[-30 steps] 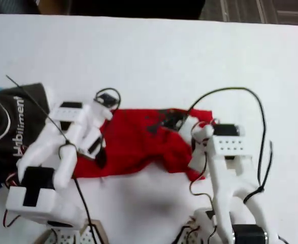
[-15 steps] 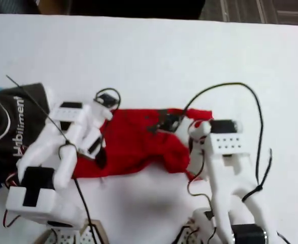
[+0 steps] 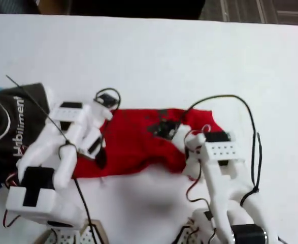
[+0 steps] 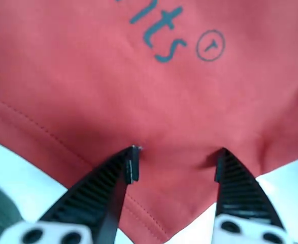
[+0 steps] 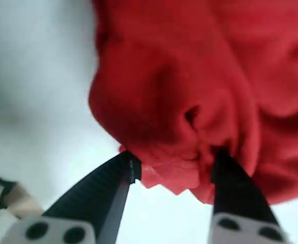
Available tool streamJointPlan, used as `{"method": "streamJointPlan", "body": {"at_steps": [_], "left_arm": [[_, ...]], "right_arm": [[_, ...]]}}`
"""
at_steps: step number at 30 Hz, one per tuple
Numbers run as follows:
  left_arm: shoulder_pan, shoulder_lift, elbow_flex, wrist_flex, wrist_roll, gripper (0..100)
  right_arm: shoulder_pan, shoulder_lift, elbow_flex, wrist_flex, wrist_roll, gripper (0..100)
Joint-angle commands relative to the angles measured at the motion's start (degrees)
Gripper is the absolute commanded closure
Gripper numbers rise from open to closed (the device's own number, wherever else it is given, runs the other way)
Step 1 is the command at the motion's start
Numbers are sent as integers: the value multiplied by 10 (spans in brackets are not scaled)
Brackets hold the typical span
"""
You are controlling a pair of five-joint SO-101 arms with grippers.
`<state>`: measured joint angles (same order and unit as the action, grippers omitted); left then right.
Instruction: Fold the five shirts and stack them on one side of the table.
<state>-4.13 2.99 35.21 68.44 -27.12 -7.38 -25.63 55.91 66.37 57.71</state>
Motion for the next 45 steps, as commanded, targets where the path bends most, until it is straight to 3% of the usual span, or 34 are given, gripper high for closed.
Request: {"method": "streamJointPlan", "body": {"at_steps": [1,2,14,27,34,38,45], "left_arm": [[0,-2,-5,-3,-1,736],[0,-2,-5,-3,-1,736],[-1,-2,-5,-3,-1,736],[-1,-2,-5,-3,-1,736],[-1,-2,-5,-3,-1,736],[-2,-3,-5,-3,-1,736],[-2,-3,-5,-3,-1,736]], "right_arm": [[29,-21,-39,-15,-28,928],[32,-21,-48,-14,-40,988],[29,-9,-213,53,-54,979],[-11,297,-482,165,-55,977],[-63,369,-568,179,-93,831],[-57,381,-605,182,-95,826],[-29,305,-651,281,-94,826]]}}
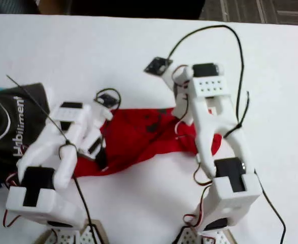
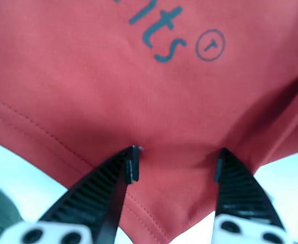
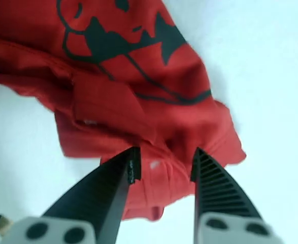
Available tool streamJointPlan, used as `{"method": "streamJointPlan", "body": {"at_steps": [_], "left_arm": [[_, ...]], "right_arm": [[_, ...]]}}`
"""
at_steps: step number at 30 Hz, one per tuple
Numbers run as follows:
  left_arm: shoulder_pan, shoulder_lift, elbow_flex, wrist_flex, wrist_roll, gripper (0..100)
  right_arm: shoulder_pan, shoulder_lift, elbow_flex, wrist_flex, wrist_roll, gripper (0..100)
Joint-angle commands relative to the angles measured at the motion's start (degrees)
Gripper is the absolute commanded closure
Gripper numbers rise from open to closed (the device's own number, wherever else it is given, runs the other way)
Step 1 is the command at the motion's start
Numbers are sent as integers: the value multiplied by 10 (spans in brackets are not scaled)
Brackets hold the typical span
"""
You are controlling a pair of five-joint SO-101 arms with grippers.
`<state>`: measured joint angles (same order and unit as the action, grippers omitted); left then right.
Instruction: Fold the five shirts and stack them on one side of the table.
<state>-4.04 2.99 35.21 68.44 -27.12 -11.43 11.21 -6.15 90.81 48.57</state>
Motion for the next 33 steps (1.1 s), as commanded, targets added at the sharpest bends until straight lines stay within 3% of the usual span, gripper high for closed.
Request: {"method": "streamJointPlan", "body": {"at_steps": [1,9,16,26,33], "left_arm": [[-3,-3,-5,-3,-1,736],[-3,-3,-22,1,-1,736],[0,-3,-26,2,-1,736],[-1,-2,-22,3,-2,736],[-2,-3,-23,25,-4,736]], "right_arm": [[11,-82,-27,56,-3,826],[1,-233,248,47,46,888],[43,-282,467,-128,53,889],[180,-281,446,-335,49,889],[213,-283,392,-313,48,889]]}}
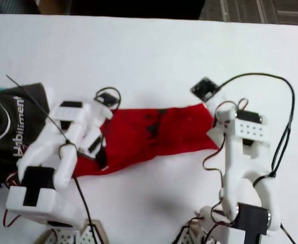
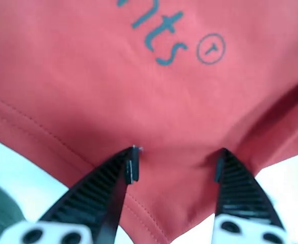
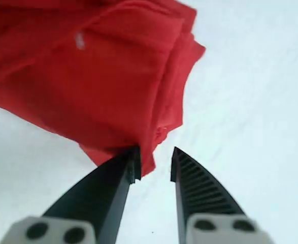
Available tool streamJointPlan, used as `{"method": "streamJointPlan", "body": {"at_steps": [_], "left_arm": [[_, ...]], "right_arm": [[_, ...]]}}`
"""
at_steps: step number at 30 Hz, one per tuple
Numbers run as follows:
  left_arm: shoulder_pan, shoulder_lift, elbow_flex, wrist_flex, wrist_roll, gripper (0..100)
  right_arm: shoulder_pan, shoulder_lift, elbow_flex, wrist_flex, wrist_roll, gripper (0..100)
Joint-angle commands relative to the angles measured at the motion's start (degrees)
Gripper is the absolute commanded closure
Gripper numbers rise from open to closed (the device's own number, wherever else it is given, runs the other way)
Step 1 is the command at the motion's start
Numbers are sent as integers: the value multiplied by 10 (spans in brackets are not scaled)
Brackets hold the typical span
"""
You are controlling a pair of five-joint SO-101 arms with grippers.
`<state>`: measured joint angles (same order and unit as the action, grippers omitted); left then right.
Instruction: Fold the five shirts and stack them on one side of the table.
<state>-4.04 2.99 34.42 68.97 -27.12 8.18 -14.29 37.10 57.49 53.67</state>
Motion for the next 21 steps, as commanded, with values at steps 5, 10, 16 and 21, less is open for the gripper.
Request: {"method": "streamJointPlan", "body": {"at_steps": [5,10,16,21], "left_arm": [[-2,-4,-13,29,-6,736],[2,-62,51,4,-8,736],[-2,-244,221,-88,-58,736],[-3,-264,238,-88,-59,736]], "right_arm": [[21,-34,-64,102,-4,887],[1,-29,-69,141,-35,886],[-26,6,-62,112,-39,885],[-44,95,-64,85,-62,885]]}}
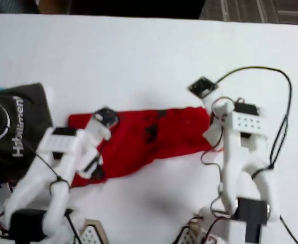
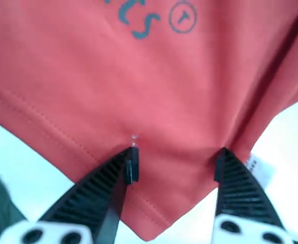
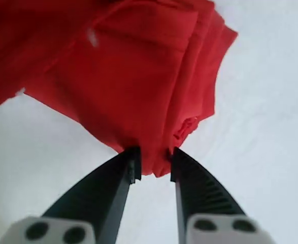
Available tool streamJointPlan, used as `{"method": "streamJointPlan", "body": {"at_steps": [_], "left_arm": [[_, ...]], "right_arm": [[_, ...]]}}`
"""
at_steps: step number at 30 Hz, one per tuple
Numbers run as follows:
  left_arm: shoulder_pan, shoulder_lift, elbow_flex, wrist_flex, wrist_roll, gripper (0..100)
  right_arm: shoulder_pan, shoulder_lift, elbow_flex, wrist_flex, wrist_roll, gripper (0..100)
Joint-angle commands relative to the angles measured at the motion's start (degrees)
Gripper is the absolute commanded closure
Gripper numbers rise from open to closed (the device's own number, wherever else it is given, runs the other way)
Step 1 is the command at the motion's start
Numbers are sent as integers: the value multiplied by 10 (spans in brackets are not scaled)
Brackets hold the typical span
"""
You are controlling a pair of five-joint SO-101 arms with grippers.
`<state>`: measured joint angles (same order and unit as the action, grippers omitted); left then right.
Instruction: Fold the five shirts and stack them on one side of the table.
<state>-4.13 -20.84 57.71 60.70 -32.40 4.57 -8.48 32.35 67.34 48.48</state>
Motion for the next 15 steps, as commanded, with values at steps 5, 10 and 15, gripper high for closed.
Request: {"method": "streamJointPlan", "body": {"at_steps": [5,10,15], "left_arm": [[-2,-25,4,8,-6,736],[-2,-31,0,2,-5,736],[-2,-31,-35,-4,23,736]], "right_arm": [[19,74,-17,-16,15,890],[81,46,-40,-12,64,890],[66,-5,-112,51,62,888]]}}
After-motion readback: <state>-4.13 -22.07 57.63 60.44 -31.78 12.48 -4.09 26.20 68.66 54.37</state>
